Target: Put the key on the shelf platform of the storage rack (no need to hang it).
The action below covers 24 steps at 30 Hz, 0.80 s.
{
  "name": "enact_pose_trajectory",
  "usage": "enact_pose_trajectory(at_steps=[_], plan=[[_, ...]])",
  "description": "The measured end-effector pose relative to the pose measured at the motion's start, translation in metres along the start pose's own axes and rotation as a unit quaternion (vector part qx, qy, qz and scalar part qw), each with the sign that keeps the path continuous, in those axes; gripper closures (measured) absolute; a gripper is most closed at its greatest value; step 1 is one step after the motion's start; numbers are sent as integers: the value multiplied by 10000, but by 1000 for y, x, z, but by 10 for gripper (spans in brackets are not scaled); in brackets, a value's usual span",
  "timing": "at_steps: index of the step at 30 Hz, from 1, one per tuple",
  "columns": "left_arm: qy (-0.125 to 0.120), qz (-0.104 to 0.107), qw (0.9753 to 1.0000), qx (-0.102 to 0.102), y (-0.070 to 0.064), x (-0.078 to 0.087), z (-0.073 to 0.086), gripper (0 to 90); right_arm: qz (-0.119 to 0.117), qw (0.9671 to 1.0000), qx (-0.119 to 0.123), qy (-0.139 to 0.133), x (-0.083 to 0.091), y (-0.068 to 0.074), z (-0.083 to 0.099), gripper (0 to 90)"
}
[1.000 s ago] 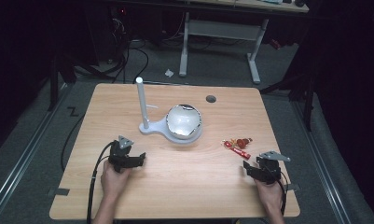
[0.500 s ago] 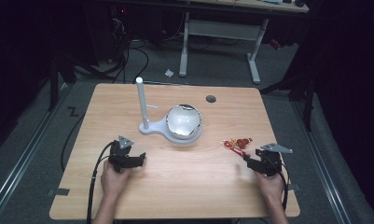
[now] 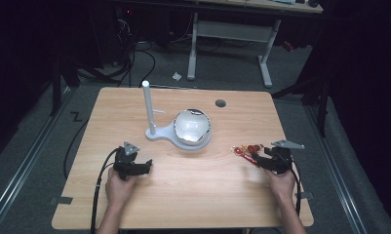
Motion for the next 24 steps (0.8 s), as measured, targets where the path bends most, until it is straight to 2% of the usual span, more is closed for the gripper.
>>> enact_pose_trajectory(at_steps=[6,8,16,20,24], plan=[[0,0,10000,1,0,0,0,170,34,10000,43,-65,-7,-3,-8,368],[1,0,10000,0,0,0,0,170,64,9999,100,50,-13,-3,-9,362],[1,-2,10000,0,0,0,0,170,131,9990,383,197,-26,-5,-18,361],[2,-2,10000,0,0,0,0,170,101,9991,363,217,-29,-5,-20,361],[1,-2,10000,0,0,0,0,170,80,9985,443,310,-36,-6,-20,354]])
Point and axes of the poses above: each handheld gripper's, and its own axes: x roughly backward along the jaws, z roughly out of its underside, y roughly to its left, the point moved 7 cm from there along -x, roughly forward along the jaws, and after that the axes turned 7 degrees about z, right-handed, at the moved point
